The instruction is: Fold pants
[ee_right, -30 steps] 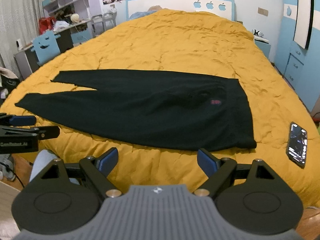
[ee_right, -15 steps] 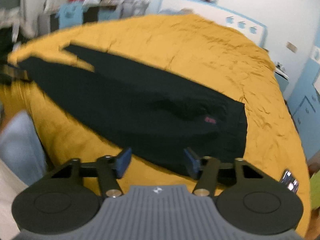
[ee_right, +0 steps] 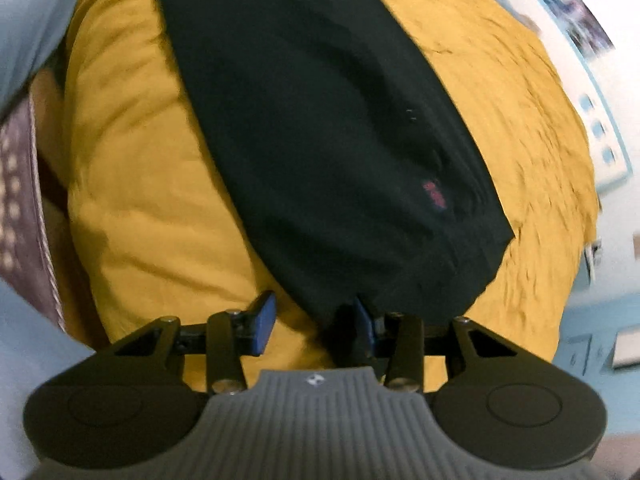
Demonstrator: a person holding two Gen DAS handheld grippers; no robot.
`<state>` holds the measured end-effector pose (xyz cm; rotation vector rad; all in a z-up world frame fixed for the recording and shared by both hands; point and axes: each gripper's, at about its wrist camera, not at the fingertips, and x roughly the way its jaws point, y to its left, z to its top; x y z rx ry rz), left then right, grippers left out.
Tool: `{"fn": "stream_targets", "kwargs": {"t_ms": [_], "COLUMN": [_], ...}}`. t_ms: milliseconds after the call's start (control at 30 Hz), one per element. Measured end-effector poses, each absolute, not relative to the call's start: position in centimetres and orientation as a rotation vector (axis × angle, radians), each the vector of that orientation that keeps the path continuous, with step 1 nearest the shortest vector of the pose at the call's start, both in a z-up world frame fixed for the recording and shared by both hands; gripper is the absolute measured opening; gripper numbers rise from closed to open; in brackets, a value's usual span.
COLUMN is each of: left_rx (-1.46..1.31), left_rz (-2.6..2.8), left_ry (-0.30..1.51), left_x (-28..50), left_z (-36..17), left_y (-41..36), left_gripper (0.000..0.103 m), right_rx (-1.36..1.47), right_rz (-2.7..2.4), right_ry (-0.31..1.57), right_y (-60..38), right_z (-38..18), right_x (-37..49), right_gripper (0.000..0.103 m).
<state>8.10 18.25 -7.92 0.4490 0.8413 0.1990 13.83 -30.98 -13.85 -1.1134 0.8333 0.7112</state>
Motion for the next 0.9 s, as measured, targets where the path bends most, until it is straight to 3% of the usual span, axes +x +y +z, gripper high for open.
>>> {"fn": "stream_targets", "kwargs": {"t_ms": [33, 100, 167, 433, 633, 900], "left_rx": [0.467, 0.505, 0.538, 0.722, 0.963, 1.021], "left_rz": [0.219, 0.243, 0.264, 0.266, 0.287, 0.346], "left_ry": [0.856, 0.87, 0.874, 0.891, 0.902, 0.936], "left_x": [8.2, 8.0, 7.9, 7.1, 8.0, 11.0], "left_z": [-8.2, -8.4, -8.6, -10.8, -13.7, -14.7], "left_y": [18.8, 19.6, 19.9, 20.7, 21.5, 24.4], "left_gripper": [0.075, 0.075, 0.075, 0.077, 0.077, 0.078], "right_rx": [-1.138, -1.181, -1.207, -0.993, -1.008, -0.99], "right_rz": [0.716, 0.713, 0.709, 0.672, 0.68, 0.666], "right_ry": [0.827, 0.806, 0.781, 0.802, 0.819, 0.842], "right_y": [-30.9, -30.8, -30.9, -32.3, -31.4, -31.4], "right_z": [-13.8, -13.7, -13.4, -10.6, -10.6, -11.1], "right_x": [14.0, 13.8, 13.6, 15.3, 15.6, 15.2], "right_gripper": [0.029, 0.005, 0.0, 0.0, 0.0, 0.0]}}
